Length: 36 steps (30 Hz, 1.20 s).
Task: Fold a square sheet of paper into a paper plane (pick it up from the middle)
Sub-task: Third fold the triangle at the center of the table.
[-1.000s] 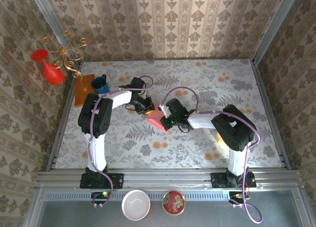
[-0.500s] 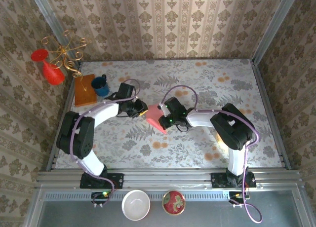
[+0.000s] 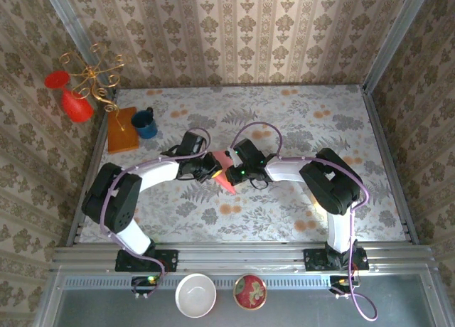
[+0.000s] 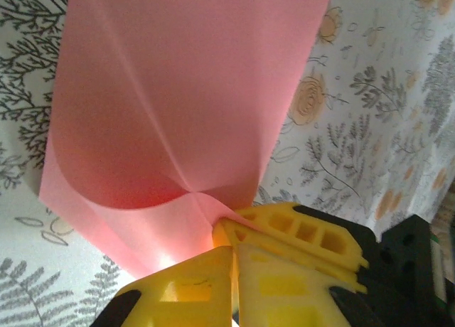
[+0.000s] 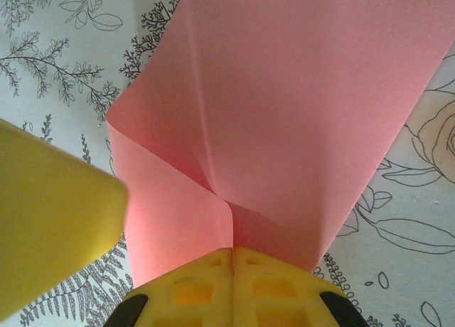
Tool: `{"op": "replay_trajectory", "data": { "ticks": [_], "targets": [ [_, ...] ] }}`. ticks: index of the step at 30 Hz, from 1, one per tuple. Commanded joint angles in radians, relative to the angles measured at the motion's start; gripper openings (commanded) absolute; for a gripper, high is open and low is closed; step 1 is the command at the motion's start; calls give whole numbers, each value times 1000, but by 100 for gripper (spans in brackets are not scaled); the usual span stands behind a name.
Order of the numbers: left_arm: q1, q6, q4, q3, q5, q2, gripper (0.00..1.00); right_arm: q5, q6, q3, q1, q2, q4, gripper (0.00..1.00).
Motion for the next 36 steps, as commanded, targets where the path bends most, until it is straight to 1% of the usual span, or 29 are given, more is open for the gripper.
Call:
{"op": "replay_trajectory", "data": {
  "ticks": [1,12,36],
  "targets": [
    [-11,-39,-42,24,-31,24,9,-1,19,5,8,38,-82,0],
    [-24,-50,-110,12,-76,26,8,15,24,17,8,46,-99,0],
    [-22,-67,-111,-35,-110,49,7,31,37,29,8,58,-112,0]
  ]
}}
